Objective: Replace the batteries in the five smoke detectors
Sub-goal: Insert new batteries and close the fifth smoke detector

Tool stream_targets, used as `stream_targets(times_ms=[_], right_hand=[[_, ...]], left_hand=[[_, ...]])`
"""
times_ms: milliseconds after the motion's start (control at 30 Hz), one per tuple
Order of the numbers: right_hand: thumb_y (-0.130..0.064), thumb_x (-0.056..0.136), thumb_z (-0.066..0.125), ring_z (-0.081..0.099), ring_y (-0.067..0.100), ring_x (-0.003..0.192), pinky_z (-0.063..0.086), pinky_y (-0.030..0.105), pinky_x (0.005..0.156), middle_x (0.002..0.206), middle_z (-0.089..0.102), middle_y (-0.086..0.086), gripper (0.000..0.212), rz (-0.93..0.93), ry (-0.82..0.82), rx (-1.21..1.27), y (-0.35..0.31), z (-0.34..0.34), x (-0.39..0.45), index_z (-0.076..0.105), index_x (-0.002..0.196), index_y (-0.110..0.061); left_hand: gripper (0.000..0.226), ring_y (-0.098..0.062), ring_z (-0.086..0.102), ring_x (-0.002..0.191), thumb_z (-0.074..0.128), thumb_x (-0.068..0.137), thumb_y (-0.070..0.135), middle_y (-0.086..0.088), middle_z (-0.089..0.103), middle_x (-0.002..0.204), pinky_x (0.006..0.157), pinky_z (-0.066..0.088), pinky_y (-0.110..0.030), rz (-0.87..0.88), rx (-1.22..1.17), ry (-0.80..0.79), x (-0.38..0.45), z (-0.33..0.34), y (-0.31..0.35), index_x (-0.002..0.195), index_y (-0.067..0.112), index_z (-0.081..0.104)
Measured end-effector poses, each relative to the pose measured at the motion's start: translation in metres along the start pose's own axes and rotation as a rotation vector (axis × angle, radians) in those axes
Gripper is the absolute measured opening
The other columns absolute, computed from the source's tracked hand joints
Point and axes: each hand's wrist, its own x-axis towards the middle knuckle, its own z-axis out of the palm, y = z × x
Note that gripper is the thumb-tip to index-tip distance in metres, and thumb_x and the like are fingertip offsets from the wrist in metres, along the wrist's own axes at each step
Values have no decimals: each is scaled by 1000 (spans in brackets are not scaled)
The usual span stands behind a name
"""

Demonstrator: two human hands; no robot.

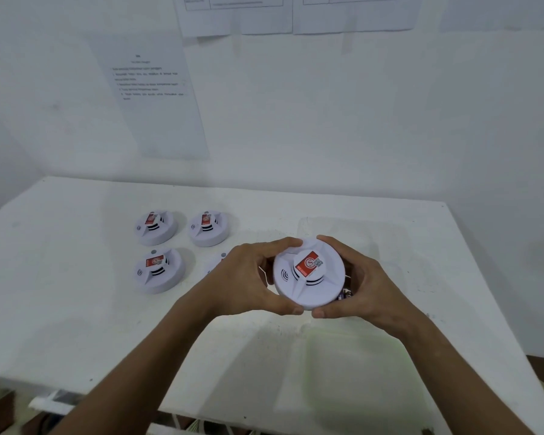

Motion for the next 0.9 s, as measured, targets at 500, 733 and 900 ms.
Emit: stream_targets(times_ms=[500, 733, 900], right_hand=[[-8, 58, 93, 59, 16, 122, 56, 37, 96, 130, 63, -13, 95, -5, 45, -3, -12, 26, 10, 47, 136, -37], [0, 60, 91, 57, 12, 125, 54, 28, 96, 131, 62, -15, 97, 8, 56, -7, -18, 33, 12, 45, 139, -30], [-1, 60, 90, 58, 9, 123, 53, 21, 92, 129, 63, -19, 94, 12, 62, -26, -22, 36, 14, 45, 137, -30]], left_hand=[[78, -24, 62, 99, 86, 66, 41, 8, 66, 114, 79, 57, -41, 46, -40, -36, -5, -23, -21, 134, 30, 48], [80, -22, 62, 102, 84, 64, 48, 14, 65, 116, 84, 57, -42, 58, -50, -29, -6, -29, -29, 133, 41, 46], [82, -19, 62, 99, 86, 66, 42, 15, 65, 117, 81, 58, -37, 68, -52, -39, -6, -33, -33, 137, 38, 45]])
